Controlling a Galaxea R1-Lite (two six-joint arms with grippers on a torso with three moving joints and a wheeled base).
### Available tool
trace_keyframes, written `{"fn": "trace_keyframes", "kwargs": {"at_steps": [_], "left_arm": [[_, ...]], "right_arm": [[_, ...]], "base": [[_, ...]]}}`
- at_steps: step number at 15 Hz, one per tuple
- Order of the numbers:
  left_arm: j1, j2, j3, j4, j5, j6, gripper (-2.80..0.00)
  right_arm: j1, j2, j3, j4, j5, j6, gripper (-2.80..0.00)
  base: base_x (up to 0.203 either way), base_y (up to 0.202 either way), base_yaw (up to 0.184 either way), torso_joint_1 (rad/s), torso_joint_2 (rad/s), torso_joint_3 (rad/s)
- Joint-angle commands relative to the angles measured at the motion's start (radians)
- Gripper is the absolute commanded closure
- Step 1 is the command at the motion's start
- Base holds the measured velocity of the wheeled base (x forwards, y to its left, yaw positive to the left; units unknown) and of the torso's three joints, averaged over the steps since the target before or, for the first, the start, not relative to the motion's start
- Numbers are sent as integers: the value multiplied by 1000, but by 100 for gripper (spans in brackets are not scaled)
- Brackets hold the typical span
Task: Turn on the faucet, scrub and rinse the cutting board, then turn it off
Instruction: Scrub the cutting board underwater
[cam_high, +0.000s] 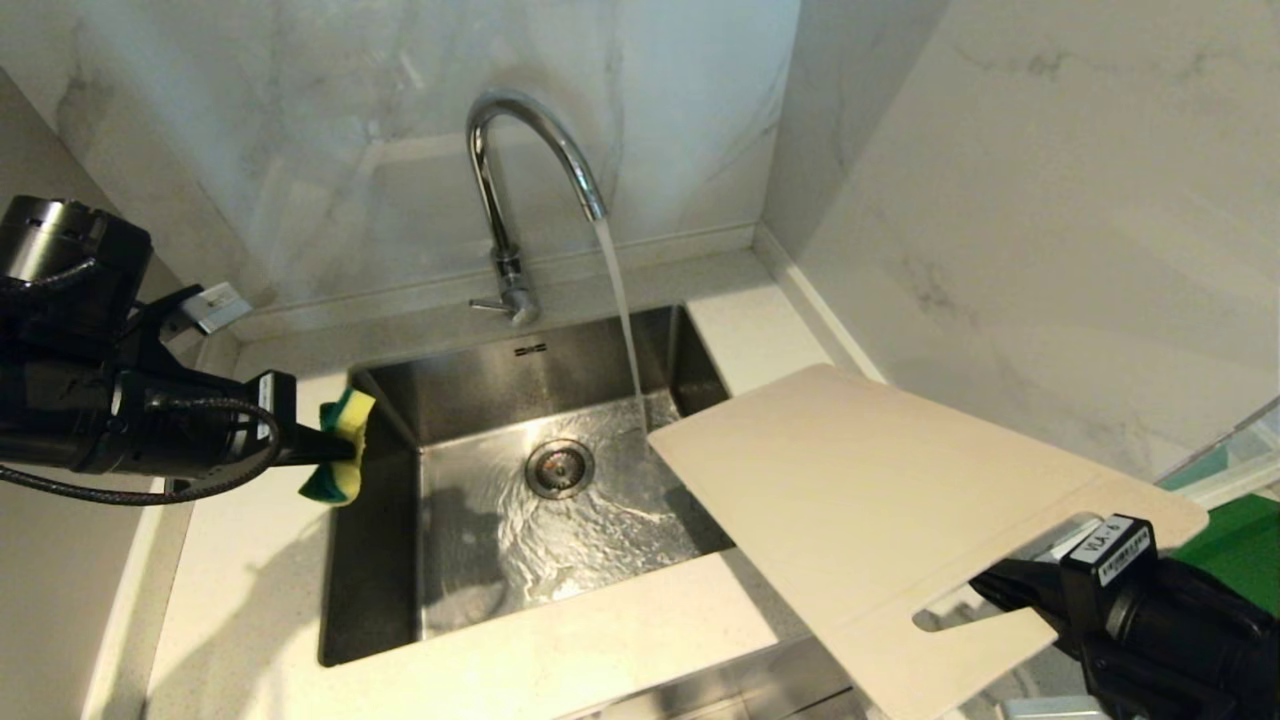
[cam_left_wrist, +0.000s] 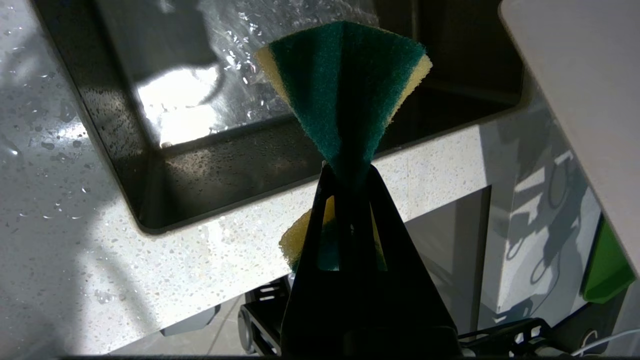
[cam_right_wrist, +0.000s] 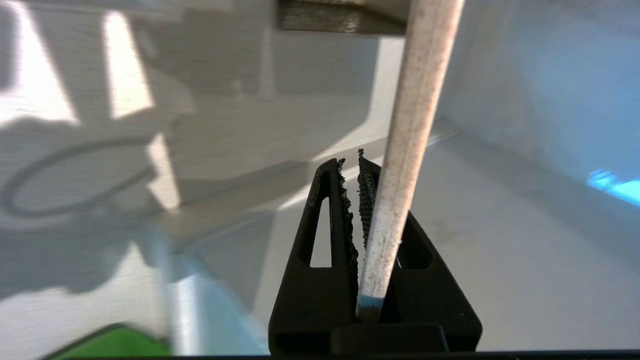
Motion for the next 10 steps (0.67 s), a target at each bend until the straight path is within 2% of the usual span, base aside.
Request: {"fn": "trace_keyframes", "kwargs": {"at_steps": [1,10], "left_arm": [[0,10,0,-1,-1,-3,0],[2,34,-1,-34,-9,-3,0]], "right_arm": [[0,62,-75,0,11,-42,0],[3,328,-366,32,129,-171,0]], "base": [[0,0,0,0,0,0],[0,0,0,0,0,0]]}}
